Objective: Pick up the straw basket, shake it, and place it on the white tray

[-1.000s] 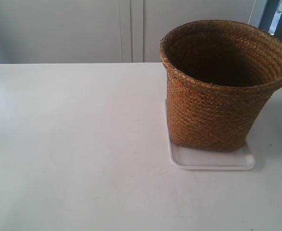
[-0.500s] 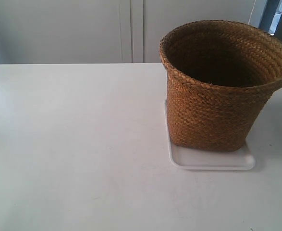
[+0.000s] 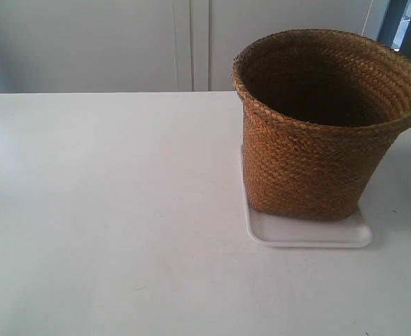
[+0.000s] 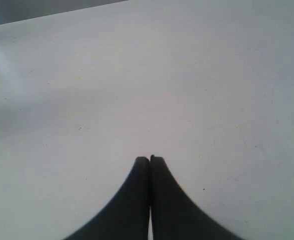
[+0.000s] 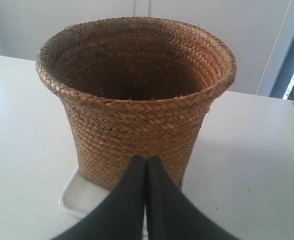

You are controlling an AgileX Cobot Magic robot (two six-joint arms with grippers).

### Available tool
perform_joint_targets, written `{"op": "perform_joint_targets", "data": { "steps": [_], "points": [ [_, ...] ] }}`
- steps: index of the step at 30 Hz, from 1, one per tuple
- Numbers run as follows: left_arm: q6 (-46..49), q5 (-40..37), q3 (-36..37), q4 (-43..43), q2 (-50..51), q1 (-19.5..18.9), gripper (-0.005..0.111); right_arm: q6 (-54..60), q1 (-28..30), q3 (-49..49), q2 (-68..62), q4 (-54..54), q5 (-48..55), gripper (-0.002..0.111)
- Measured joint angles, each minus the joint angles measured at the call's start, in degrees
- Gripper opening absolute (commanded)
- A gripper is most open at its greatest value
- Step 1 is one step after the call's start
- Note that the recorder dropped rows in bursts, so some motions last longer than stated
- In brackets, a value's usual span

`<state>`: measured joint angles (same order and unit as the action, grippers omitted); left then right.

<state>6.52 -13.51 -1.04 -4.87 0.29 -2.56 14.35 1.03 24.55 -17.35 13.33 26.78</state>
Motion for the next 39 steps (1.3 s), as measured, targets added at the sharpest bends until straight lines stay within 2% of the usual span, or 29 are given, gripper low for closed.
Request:
{"op": "perform_joint_targets", "data": {
  "steps": [6,12,16,27,39],
  "points": [
    [0.0,0.0,0.0,0.0,0.0,0.0,0.000,1.8,0.0,-4.0,4.0,-0.5,-3.4,0.000],
    [0.0,0.0,0.0,0.0,0.0,0.0,0.000,2.6,0.0,-15.0,10.4,-0.6,-17.7,0.000],
    [0.0,0.0,0.0,0.0,0.0,0.0,0.000,1.4,0.0,-21.6,13.7,-0.6,-23.1,0.000],
    [0.0,0.0,0.0,0.0,0.0,0.0,0.000,-2.4,0.0,-24.1,16.1,-0.6,-17.9,0.000],
    [0.0,0.0,0.0,0.0,0.0,0.0,0.000,-3.2,0.0,-24.1,16.1,-0.6,-17.4,0.000]
  ]
}}
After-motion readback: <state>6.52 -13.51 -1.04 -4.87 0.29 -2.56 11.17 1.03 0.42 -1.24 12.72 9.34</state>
